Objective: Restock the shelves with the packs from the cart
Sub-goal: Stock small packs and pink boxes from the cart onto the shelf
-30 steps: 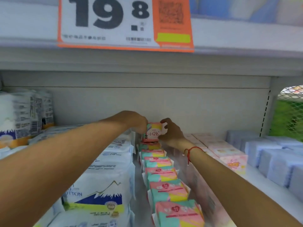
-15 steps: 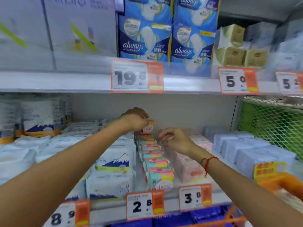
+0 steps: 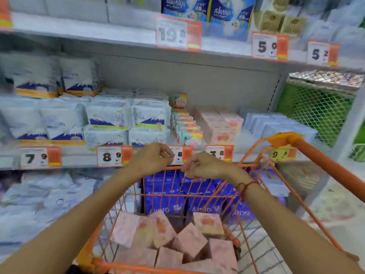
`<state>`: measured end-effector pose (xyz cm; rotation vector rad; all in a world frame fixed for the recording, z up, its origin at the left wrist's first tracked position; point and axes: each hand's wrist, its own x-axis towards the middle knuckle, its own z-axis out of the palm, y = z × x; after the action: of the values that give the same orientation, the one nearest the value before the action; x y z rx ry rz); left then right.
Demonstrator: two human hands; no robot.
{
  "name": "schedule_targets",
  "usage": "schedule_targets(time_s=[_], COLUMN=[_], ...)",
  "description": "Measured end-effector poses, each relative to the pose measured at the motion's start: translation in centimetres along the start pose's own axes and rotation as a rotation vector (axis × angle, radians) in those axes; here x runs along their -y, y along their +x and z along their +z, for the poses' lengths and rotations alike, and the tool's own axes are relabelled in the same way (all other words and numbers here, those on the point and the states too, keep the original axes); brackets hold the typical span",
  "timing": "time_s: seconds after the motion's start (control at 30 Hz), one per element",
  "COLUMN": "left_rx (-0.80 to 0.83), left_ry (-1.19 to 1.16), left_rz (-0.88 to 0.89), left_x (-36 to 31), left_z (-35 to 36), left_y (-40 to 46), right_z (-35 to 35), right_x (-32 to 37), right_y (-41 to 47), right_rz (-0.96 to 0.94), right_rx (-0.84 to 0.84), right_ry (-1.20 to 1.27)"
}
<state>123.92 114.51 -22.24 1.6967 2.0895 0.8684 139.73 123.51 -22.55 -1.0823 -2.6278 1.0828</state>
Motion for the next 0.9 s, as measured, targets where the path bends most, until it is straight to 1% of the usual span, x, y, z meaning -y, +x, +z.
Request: schedule_targets(time_s=[0.03,0.1,0.23,0.33,0.4,0.43,0.53,0.6,0.63,0.7,0.73,0.77,0.83,0.87,0.9], left_rx=[0.02,0.119,0.423,0.729,0.94,0.995,1.067,1.074,1.066,1.008,0.957,0.89,0.705,0.608,0.523], left_ry=[0.065,0.217,0.609,0.822,0.897,0.912,0.979,1.005,0.967,0.79,0.656,0.508,0.239,0.13,0.033], left_rz=[-0.01,-0.032,-0.058,-0.124,-0.152,-0.163,-0.125,-0.09,-0.083,-0.09,-0.104,-0.121,-0.155,-0.173,-0.199], left_x=[0.9,2.1,3.5,4.5,5.6,5.9,5.5,4.9,4.9,5.4,5.6,5.8,5.7,5.5,5.2], left_z=[0.7,1.6,4.4,6.2,6.3,6.2,6.0,6.1,6.0,5.1,4.5,4.0,3.3,3.2,3.1], left_y=[-0.8,-1.7,-1.9,-2.0,-2.0,-2.2,-2.8,-2.9,-2.8,-2.5,-2.5,-2.5,-2.7,-2.7,-2.6], right_z=[0.5,1.6,4.7,6.8,8.1,8.8,10.4,10.6,10.4,8.8,7.6,6.2,3.6,2.5,1.7], right_x=[-0.4,-1.4,-4.0,-5.2,-5.4,-5.4,-6.3,-6.6,-6.4,-5.5,-4.9,-4.1,-3.1,-2.8,-2.7], right_y=[-0.6,-1.3,-0.8,-0.3,-0.6,-0.9,-1.6,-2.1,-2.2,-2.3,-2.2,-2.3,-2.4,-2.6,-2.7], right_rz=[0.025,0.079,0.226,0.282,0.285,0.274,0.201,0.197,0.218,0.315,0.334,0.346,0.315,0.274,0.252], right_rx=[0.067,0.218,0.466,0.516,0.544,0.574,0.608,0.602,0.587,0.427,0.355,0.358,0.424,0.42,0.38], right_ry=[-0.043,-0.151,-0.333,-0.436,-0.473,-0.503,-0.544,-0.539,-0.531,-0.369,-0.254,-0.185,-0.135,-0.083,-0.004])
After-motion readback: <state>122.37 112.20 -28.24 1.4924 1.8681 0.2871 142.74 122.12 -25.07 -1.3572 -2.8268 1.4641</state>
